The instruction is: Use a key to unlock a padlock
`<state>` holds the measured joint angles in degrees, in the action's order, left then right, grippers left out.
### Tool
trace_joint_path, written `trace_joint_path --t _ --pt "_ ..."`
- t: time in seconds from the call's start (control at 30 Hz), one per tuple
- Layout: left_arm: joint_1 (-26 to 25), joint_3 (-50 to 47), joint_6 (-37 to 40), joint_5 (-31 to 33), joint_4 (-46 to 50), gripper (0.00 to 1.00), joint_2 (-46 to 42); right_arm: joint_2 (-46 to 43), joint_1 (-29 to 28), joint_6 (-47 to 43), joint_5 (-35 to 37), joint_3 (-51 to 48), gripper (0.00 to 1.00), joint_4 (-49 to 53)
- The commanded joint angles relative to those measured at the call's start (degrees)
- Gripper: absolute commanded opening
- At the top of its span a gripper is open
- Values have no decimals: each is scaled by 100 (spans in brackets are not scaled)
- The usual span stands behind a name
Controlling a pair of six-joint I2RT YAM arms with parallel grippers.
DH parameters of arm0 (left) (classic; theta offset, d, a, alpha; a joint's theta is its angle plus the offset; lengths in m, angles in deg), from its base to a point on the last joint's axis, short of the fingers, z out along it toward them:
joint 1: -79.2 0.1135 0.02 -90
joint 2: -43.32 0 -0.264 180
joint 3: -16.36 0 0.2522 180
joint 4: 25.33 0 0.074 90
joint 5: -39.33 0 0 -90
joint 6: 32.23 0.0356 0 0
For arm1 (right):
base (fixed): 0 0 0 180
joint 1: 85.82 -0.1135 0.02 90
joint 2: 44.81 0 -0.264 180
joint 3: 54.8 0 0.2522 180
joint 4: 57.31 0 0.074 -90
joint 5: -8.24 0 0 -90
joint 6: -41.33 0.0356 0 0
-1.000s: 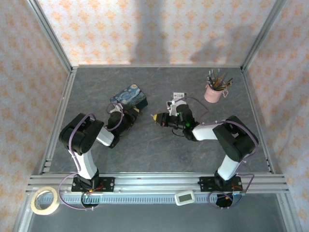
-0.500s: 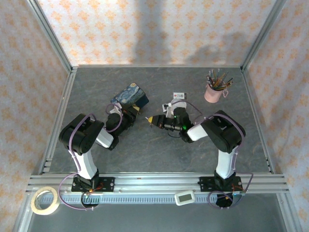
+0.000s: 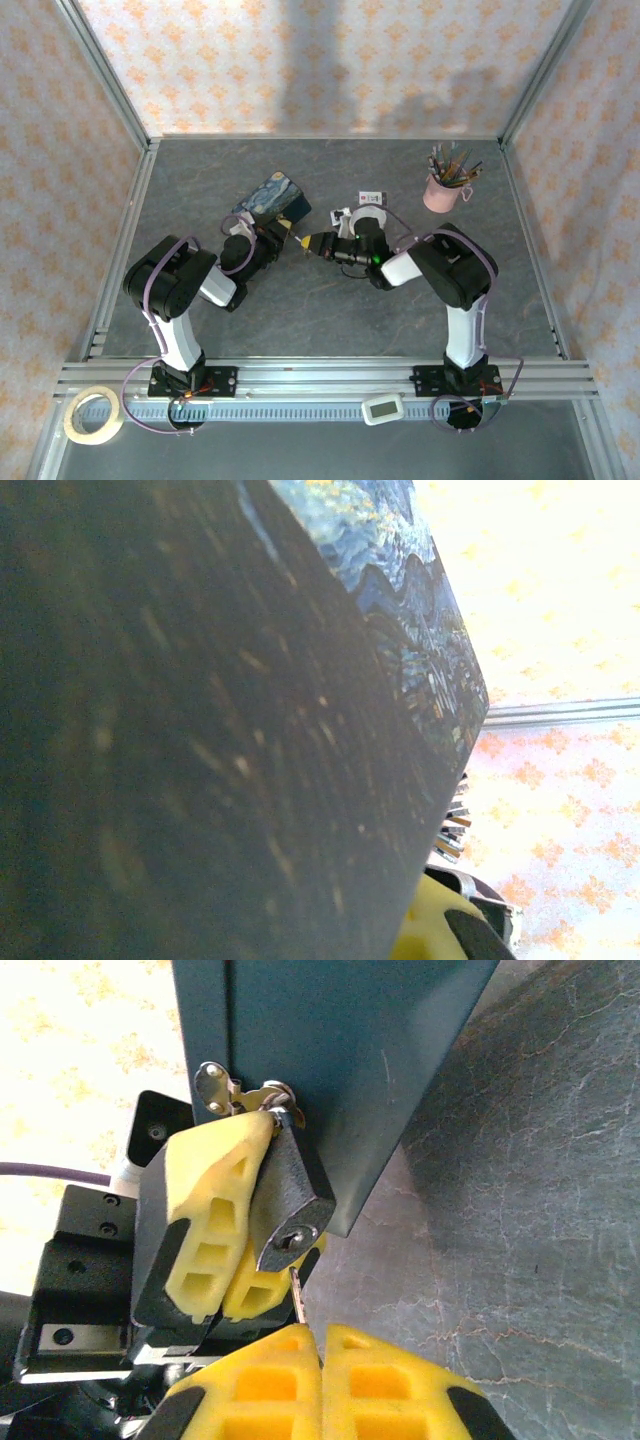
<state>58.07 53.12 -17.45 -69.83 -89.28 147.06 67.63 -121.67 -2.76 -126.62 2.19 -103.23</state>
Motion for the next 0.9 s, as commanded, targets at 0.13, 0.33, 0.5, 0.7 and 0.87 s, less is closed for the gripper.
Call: trace_joint_path --t 0.13,0.33,0.5,0.7,0.87 --pt "-67 -23 -80 -76 -592 0 -118 150 -38 41 -23 191 0 -324" --pt "-76 -72 -80 -45 -609 0 -116 71 -27 12 -1 139 0 -307" --pt "-72 -103 -72 -17 -640 0 -116 -92 7 -80 63 -6 0 -153" --pt "-71 -91 -38 -6 -605 0 -135 -252 44 -131 64 -125 0 -109" --pt "-76 -103 -37 -1 -606 0 -135 -337 52 -141 82 -190 0 -105"
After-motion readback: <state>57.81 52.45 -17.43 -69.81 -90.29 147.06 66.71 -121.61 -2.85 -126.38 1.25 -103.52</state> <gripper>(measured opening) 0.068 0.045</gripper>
